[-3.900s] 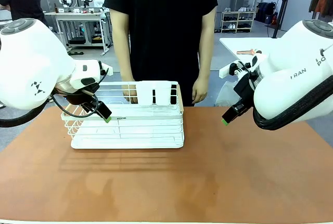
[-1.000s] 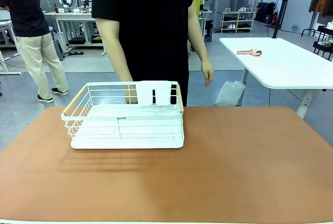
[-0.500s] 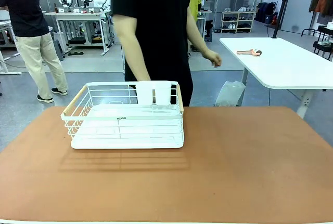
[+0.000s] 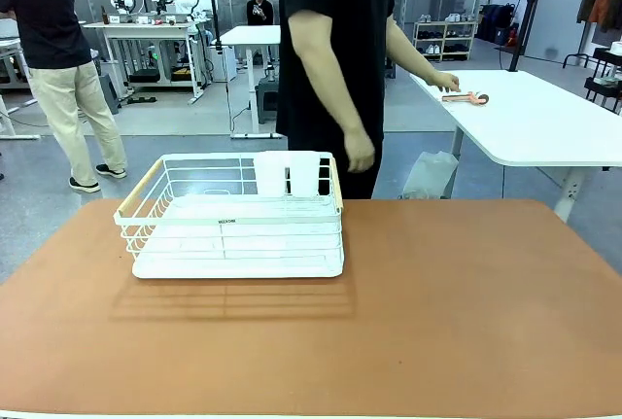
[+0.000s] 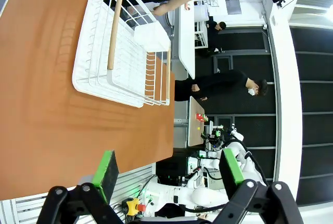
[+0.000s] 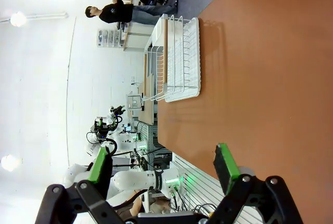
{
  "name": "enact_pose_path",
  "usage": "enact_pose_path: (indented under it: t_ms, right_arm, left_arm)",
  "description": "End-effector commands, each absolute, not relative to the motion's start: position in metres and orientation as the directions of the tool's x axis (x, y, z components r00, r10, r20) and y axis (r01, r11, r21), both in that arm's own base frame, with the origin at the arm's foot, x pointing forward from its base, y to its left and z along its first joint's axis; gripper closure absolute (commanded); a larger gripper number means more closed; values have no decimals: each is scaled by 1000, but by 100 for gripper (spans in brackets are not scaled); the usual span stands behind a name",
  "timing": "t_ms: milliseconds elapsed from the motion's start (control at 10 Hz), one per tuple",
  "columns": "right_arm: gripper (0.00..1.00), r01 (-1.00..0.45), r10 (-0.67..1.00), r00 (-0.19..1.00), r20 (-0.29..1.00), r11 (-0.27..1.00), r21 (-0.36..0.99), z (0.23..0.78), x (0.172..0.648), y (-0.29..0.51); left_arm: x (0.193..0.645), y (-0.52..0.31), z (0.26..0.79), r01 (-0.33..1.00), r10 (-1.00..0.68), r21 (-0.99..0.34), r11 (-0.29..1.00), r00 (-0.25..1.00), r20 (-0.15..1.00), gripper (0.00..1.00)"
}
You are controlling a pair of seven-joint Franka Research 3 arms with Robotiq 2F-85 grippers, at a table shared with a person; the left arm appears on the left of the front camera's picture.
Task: Clean the table.
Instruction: Pick up the Lint Roller when the human hands it over.
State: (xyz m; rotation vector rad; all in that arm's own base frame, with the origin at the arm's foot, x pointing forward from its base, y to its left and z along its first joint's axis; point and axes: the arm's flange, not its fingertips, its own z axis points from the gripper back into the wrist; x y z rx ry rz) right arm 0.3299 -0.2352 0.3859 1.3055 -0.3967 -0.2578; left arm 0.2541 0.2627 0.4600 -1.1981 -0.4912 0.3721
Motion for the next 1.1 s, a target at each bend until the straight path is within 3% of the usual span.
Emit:
enact_pose_path:
  t_ms: [0,1000]
  right_arm:
    - [0,-50,-396,907,146,243,969,389,328,-235]
    - [0,-50,-396,907,146,243,969,389,328,-235]
  left_arm:
    - [252,264,464,6,519,-949,316,836,178,0]
    - [252,264,464,6,519,-949,316,836,178,0]
